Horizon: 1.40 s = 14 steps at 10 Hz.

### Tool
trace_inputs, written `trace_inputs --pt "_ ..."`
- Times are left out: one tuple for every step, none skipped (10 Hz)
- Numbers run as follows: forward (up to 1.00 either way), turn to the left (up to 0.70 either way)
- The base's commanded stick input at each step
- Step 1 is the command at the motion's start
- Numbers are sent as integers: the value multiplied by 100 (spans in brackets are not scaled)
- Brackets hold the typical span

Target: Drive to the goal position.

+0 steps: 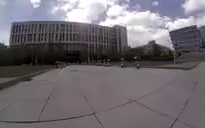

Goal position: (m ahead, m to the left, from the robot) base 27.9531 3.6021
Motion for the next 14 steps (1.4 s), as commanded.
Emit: trace_inputs --pt "70 0" --pt "70 21" --pt "70 35" --pt "70 35" --pt "70 35" --pt "70 35" --pt "70 35" --pt "70 19" --pt "70 3" --pt "70 2" --pt "70 0" --pt "70 0" --pt "70 0" --pt "70 0"
